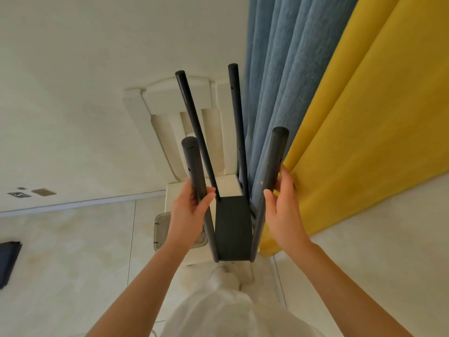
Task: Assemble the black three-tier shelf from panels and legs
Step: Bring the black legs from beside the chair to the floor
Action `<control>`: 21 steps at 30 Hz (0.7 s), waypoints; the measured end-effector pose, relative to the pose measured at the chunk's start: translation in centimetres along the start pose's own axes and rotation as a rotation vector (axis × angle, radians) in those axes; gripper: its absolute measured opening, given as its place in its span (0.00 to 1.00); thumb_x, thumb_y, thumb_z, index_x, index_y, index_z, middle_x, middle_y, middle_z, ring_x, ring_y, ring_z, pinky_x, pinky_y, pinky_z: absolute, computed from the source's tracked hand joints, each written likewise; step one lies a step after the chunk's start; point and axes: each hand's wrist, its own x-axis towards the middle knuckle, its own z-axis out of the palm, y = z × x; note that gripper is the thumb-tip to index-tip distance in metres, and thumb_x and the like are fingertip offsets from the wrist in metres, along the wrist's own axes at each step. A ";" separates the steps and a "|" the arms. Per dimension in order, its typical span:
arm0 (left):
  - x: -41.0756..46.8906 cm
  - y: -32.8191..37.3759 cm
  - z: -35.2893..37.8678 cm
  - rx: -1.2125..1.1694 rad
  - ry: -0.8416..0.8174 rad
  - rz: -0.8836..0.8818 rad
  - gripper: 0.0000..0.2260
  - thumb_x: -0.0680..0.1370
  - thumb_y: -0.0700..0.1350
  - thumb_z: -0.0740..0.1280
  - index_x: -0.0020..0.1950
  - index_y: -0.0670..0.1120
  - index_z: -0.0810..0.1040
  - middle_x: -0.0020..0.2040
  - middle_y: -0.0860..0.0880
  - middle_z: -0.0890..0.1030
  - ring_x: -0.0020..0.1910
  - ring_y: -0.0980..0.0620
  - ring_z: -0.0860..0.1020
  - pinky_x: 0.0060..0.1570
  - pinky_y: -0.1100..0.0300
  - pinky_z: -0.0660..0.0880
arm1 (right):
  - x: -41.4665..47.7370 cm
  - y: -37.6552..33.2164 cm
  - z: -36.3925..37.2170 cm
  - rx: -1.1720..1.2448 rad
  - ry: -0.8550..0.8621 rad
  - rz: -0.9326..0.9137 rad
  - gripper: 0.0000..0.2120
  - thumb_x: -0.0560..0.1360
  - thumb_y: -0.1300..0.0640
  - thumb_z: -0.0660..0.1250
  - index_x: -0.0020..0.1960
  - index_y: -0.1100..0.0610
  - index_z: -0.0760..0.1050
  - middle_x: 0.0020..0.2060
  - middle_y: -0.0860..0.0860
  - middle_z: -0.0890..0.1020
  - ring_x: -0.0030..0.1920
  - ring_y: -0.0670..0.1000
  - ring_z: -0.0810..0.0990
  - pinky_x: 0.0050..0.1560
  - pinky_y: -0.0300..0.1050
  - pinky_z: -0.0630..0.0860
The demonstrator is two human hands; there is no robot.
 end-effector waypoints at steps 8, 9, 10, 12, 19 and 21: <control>-4.0 5.2 -1.8 -0.124 0.127 0.126 0.12 0.74 0.56 0.67 0.55 0.55 0.73 0.47 0.57 0.83 0.51 0.54 0.83 0.51 0.67 0.79 | -1.8 -3.6 -1.8 0.190 0.050 -0.168 0.26 0.82 0.56 0.62 0.65 0.29 0.55 0.58 0.37 0.72 0.61 0.42 0.76 0.61 0.41 0.78; -4.6 5.9 -1.9 -0.130 0.151 0.141 0.12 0.74 0.56 0.66 0.54 0.56 0.72 0.47 0.57 0.82 0.50 0.54 0.83 0.49 0.69 0.77 | -2.0 -4.2 -2.1 0.205 0.054 -0.189 0.27 0.82 0.57 0.62 0.64 0.27 0.55 0.57 0.33 0.71 0.60 0.40 0.76 0.61 0.39 0.77; -5.2 6.5 -2.0 -0.135 0.177 0.153 0.11 0.74 0.57 0.66 0.54 0.56 0.72 0.46 0.57 0.82 0.49 0.54 0.83 0.48 0.71 0.77 | -2.2 -4.7 -2.4 0.221 0.056 -0.214 0.26 0.82 0.57 0.61 0.64 0.28 0.55 0.57 0.31 0.70 0.60 0.39 0.76 0.61 0.39 0.77; -6.5 7.5 -2.4 -0.152 0.240 0.177 0.10 0.75 0.57 0.66 0.54 0.58 0.71 0.46 0.58 0.82 0.47 0.53 0.83 0.47 0.72 0.76 | -2.6 -5.9 -2.9 0.274 0.055 -0.256 0.23 0.82 0.55 0.61 0.66 0.31 0.56 0.59 0.35 0.72 0.62 0.44 0.76 0.62 0.45 0.78; -10.0 8.9 -5.5 -0.161 0.403 0.225 0.07 0.82 0.45 0.67 0.56 0.57 0.73 0.44 0.56 0.81 0.46 0.54 0.83 0.48 0.71 0.76 | -5.0 -10.6 -2.9 0.402 -0.064 -0.281 0.26 0.78 0.49 0.58 0.74 0.51 0.59 0.65 0.58 0.74 0.64 0.56 0.76 0.63 0.57 0.76; -11.1 9.0 -7.2 -0.164 0.447 0.228 0.06 0.81 0.46 0.67 0.56 0.56 0.73 0.44 0.55 0.80 0.45 0.53 0.82 0.47 0.71 0.76 | -5.9 -12.1 -2.2 0.423 -0.100 -0.292 0.28 0.78 0.49 0.59 0.76 0.55 0.59 0.64 0.59 0.74 0.63 0.58 0.76 0.62 0.57 0.77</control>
